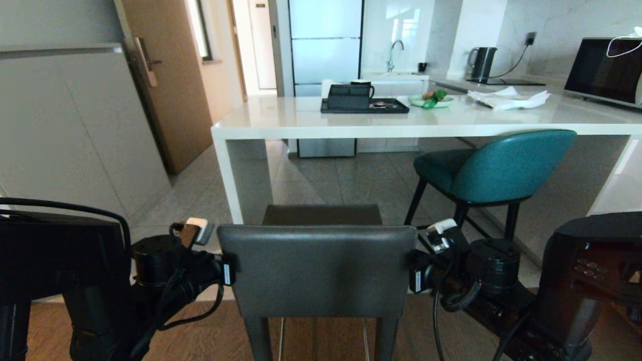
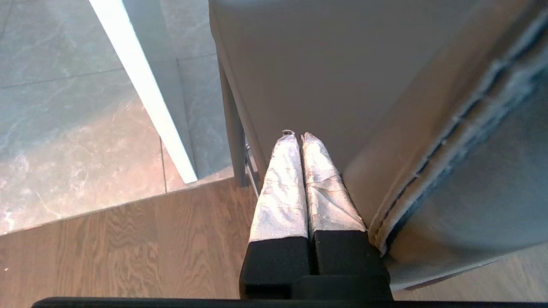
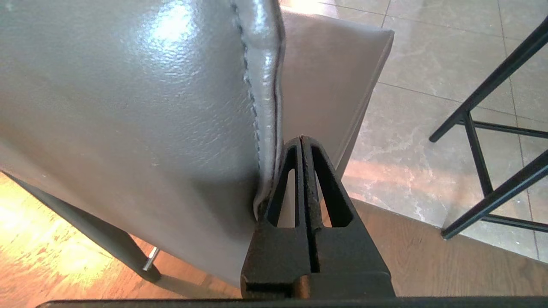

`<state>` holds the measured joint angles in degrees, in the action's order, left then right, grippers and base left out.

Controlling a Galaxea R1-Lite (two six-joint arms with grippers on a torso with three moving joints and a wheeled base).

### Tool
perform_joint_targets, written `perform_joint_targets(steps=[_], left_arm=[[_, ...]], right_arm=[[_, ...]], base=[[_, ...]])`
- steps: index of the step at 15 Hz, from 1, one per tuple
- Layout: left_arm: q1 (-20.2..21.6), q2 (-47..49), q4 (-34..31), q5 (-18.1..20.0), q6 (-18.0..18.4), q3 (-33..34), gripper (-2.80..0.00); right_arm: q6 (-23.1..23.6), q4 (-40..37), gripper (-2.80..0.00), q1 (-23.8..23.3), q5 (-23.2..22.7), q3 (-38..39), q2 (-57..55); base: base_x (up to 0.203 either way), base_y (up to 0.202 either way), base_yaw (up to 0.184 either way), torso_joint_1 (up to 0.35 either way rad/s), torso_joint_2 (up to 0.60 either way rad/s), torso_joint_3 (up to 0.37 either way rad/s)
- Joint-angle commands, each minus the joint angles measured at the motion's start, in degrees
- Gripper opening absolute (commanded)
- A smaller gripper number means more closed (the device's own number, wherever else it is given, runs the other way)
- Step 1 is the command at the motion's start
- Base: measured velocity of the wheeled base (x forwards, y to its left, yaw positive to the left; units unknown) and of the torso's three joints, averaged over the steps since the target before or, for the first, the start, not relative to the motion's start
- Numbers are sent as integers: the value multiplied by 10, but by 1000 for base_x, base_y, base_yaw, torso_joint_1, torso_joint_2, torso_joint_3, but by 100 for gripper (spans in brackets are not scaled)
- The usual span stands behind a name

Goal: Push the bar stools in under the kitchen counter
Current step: Pull the gray chair out from under the dining table

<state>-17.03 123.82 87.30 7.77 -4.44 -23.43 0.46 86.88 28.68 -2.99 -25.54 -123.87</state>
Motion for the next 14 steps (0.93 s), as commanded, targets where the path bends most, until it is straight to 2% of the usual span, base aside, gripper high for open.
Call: perform_joint_targets(steps=[1, 7, 11, 14], left_arm=[[1, 2, 4, 1, 0, 2, -280], [1, -5, 4, -18, -1, 16, -280], [15, -6, 4, -21, -1, 10, -280], [46, -6, 4, -21, -1, 18, -280]], right_arm=[[0, 8, -280, 29, -4, 0, 1], [-2, 8, -280, 19, -4, -4, -13], [-3, 8, -280, -30, -4, -2, 5], [-7, 8, -280, -59, -6, 15, 21]], base=[[0, 0, 0, 0, 0, 0], [0, 0, 0, 0, 0, 0], [0, 0, 0, 0, 0, 0], [0, 0, 0, 0, 0, 0]])
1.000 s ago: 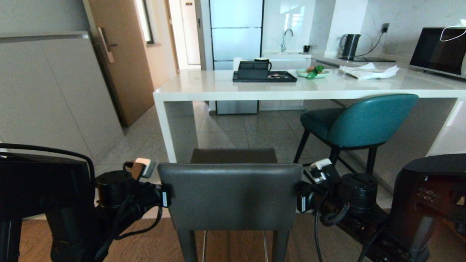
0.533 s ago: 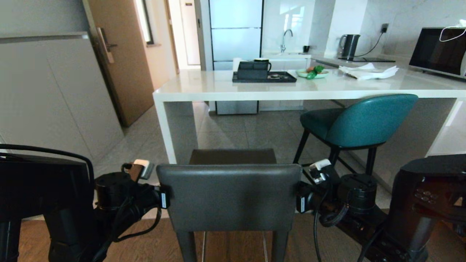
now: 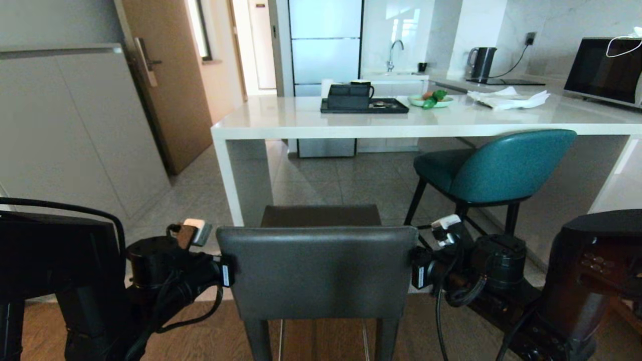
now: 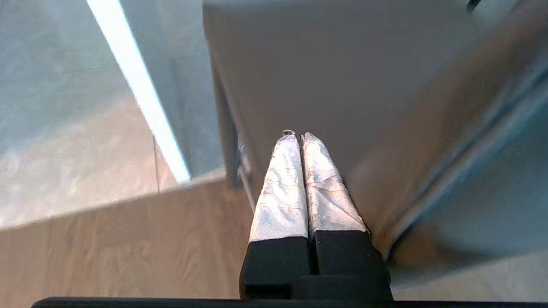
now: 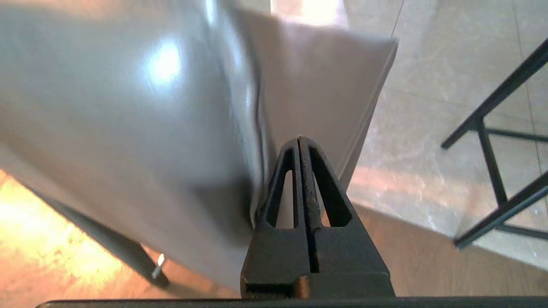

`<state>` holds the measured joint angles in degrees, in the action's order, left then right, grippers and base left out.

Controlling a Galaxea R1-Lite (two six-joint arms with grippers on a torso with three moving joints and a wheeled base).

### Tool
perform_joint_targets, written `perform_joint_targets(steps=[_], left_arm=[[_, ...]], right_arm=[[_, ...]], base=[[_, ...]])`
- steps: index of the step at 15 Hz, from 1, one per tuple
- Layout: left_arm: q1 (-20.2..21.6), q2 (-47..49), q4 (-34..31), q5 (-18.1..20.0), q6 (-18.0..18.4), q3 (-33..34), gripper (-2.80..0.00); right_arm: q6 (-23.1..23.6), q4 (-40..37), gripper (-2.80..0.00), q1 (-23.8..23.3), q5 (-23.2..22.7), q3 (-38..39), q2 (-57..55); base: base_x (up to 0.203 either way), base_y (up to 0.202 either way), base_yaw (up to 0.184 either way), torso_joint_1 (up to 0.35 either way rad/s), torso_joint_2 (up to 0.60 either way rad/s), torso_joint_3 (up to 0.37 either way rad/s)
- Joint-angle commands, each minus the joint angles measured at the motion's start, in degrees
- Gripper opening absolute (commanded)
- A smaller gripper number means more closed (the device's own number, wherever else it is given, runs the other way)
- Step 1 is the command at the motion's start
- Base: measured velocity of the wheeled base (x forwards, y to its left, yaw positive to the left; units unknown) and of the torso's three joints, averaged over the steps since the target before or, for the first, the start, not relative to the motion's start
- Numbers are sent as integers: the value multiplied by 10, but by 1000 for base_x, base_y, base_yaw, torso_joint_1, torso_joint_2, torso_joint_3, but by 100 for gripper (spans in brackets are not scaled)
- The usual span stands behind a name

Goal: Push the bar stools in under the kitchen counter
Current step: Pull the gray chair out from under the dining table, then pull the blue chair out from under the dining table

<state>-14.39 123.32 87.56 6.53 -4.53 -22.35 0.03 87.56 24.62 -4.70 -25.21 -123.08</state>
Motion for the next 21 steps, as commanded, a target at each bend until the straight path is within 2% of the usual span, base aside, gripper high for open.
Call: perform_joint_targets(steps=[1, 5, 9, 12, 15, 17, 18, 20, 21], left_arm=[[33, -4, 1, -6, -1, 16, -280], [61, -33, 1, 1, -3, 39, -280], [105, -90, 1, 47, -3, 71, -280], [133, -199, 1, 89, -3, 98, -280], [147, -333, -1, 105, -2, 125, -280], [160, -429, -57, 107, 0, 128, -280], [165, -482, -113, 108, 0, 120, -280], [171, -580, -263, 111, 0, 88, -280], [172, -628, -357, 113, 0, 65, -280]], right_arm=[[-11, 1, -280, -32, 5, 21, 19], [-24, 1, -280, -78, -4, 43, 46], [-23, 1, -280, -129, -32, 83, 113], [-22, 1, -280, -151, -33, 123, 224], [-20, -10, -280, -162, -31, 166, 338], [-19, -86, -280, -164, -30, 168, 435], [-18, -151, -280, -165, -30, 160, 491], [-18, -325, -280, -166, -28, 124, 604], [-19, -439, -280, -166, -23, 95, 659]], base=[[0, 0, 0, 0, 0, 0], [0, 0, 0, 0, 0, 0], [0, 0, 0, 0, 0, 0], [0, 0, 0, 0, 0, 0], [0, 0, 0, 0, 0, 0], [0, 0, 0, 0, 0, 0], [0, 0, 0, 0, 0, 0], [0, 0, 0, 0, 0, 0], [0, 0, 0, 0, 0, 0]])
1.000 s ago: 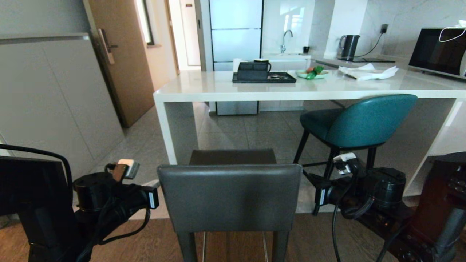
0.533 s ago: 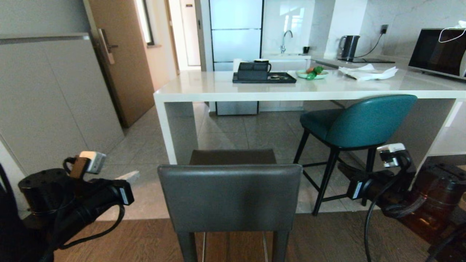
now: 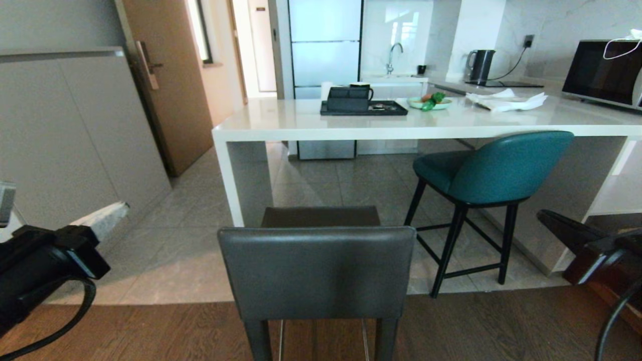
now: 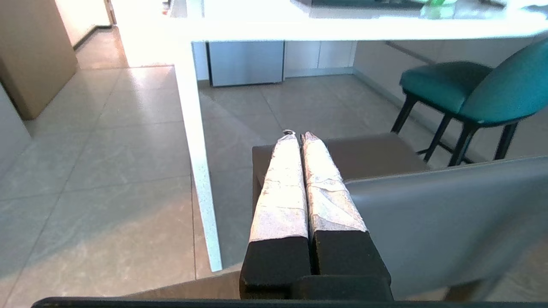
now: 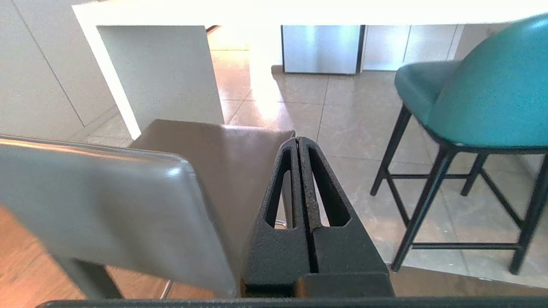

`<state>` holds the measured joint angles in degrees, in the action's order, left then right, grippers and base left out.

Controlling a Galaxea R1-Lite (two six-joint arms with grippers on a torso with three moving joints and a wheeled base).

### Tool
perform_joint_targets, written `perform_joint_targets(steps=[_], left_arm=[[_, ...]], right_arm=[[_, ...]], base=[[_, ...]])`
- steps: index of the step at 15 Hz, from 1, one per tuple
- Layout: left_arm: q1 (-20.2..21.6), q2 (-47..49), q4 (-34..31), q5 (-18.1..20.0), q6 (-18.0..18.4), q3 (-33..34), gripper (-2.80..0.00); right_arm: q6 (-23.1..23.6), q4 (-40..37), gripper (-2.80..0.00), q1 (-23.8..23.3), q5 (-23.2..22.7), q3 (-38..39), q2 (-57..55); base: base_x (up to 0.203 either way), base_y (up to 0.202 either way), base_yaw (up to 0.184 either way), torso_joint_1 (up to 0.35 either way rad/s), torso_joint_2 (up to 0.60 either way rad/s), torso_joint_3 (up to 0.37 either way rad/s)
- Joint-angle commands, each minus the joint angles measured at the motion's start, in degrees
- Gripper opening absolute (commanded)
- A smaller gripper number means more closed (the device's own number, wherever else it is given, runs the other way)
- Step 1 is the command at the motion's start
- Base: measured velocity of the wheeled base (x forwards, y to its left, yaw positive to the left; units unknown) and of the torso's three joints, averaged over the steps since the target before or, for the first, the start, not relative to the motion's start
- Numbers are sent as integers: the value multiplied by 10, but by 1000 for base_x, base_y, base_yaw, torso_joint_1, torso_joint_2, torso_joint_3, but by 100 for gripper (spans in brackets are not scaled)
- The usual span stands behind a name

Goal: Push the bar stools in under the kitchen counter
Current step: Pull the blue chair out from under the dining table

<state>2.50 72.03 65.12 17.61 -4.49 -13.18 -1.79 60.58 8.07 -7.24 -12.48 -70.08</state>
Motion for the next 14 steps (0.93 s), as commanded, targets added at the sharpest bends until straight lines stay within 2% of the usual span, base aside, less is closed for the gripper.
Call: perform_joint_targets(steps=[1, 3, 5, 7, 11, 14], left_arm=[[4, -158, -217, 4, -1, -50, -280], [4, -226, -320, 6, 0, -82, -280], [4, -277, -367, 7, 0, -91, -280], [1, -321, -408, 8, 0, -94, -280], [-30, -402, -526, 30, 0, -114, -280], [-38, -437, -550, 54, 1, -136, -280]], right_arm=[[-1, -266, -280, 0, 10, -66, 178], [-3, -376, -280, -1, 27, -109, 254], [-4, -457, -280, -22, 43, -129, 312], [-4, -500, -280, -34, 47, -139, 357], [-2, -581, -280, -38, 47, -151, 437], [-1, -660, -280, -45, 42, -162, 511]], base=[[0, 0, 0, 0, 0, 0], [0, 0, 0, 0, 0, 0], [0, 0, 0, 0, 0, 0], [0, 0, 0, 0, 0, 0], [0, 0, 0, 0, 0, 0], [0, 0, 0, 0, 0, 0]])
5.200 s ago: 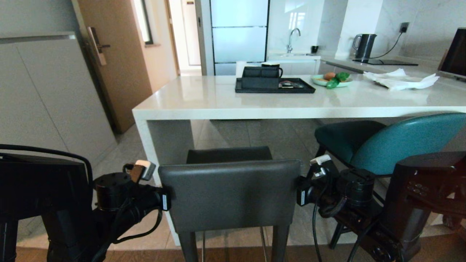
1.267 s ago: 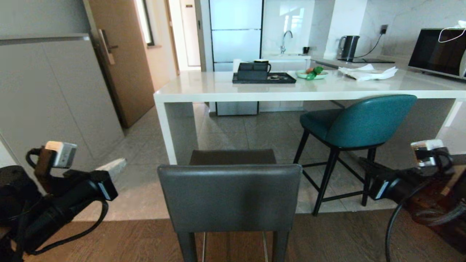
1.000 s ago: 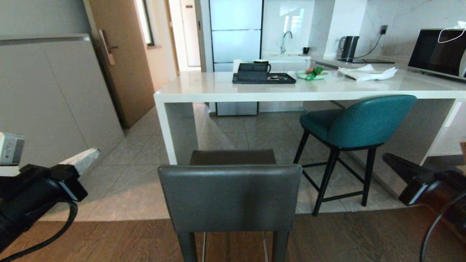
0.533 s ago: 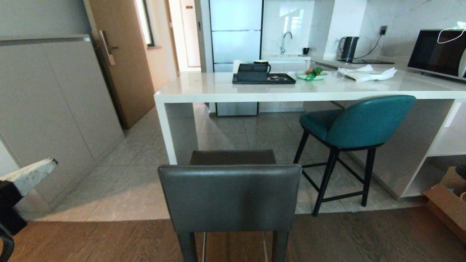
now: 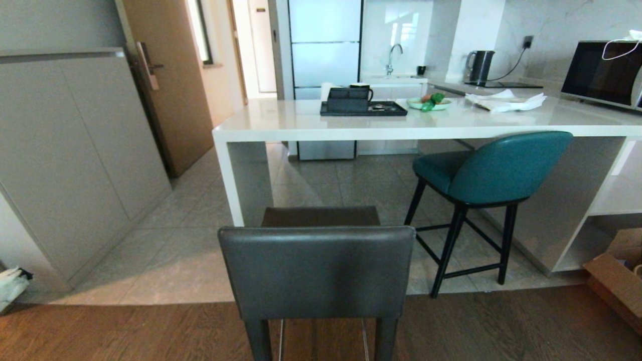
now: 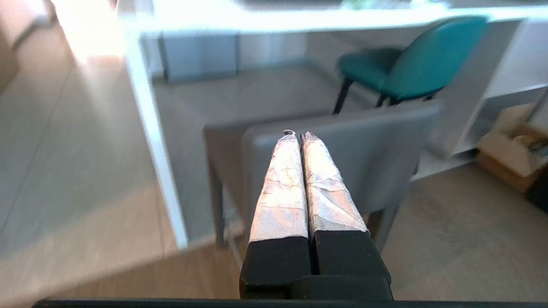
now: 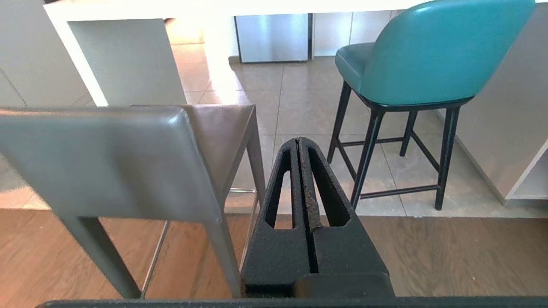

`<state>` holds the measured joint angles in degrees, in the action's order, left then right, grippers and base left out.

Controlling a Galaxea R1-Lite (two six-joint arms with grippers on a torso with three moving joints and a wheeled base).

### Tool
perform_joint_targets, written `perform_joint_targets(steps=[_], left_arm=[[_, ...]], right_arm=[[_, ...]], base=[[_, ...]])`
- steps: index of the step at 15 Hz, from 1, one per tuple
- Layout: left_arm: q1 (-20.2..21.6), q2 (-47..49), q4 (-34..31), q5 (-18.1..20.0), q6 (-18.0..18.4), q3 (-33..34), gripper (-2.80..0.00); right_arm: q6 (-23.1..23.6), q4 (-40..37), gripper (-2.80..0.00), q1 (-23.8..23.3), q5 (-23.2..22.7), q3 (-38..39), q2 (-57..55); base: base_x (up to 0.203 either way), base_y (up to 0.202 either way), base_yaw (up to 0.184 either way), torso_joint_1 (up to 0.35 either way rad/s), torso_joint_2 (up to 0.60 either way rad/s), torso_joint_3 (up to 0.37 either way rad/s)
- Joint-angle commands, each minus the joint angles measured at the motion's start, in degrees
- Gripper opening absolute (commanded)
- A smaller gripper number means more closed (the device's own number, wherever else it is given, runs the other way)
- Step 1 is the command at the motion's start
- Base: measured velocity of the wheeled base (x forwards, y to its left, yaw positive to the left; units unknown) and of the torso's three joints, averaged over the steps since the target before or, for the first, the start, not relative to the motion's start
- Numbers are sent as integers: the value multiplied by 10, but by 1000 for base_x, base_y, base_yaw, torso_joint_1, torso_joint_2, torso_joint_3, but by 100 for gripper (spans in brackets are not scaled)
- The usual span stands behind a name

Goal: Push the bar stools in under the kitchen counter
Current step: Pull the blue chair out from under the dining table

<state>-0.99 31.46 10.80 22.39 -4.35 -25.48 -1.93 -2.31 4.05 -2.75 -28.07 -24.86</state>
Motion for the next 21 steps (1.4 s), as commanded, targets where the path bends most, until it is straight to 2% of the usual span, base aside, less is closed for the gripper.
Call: perform_joint_targets(steps=[1, 5, 8, 13, 17, 19, 21], left_arm=[[-4, -43, -27, 9, 0, -21, -280], [-1, -108, -117, 68, -1, -48, -280], [1, -151, -157, 71, 0, -50, -280], [9, -232, -204, 71, 0, -24, -280], [14, -292, -228, 46, 22, 52, -280], [13, -314, -225, -1, 74, 98, -280], [13, -316, -218, -43, 89, 106, -280]], right_arm=[[1, -55, -280, -10, -10, -10, 81], [22, -95, -280, -25, -53, -17, 143], [23, -131, -280, -39, -98, -29, 173], [24, -167, -280, -40, -121, -15, 232], [35, -190, -280, -40, -117, 26, 249], [44, -185, -280, -40, -105, 55, 249], [44, -165, -280, -40, -101, 74, 249]], base=[[0, 0, 0, 0, 0, 0], [0, 0, 0, 0, 0, 0], [0, 0, 0, 0, 0, 0], [0, 0, 0, 0, 0, 0], [0, 0, 0, 0, 0, 0], [0, 0, 0, 0, 0, 0], [0, 0, 0, 0, 0, 0]])
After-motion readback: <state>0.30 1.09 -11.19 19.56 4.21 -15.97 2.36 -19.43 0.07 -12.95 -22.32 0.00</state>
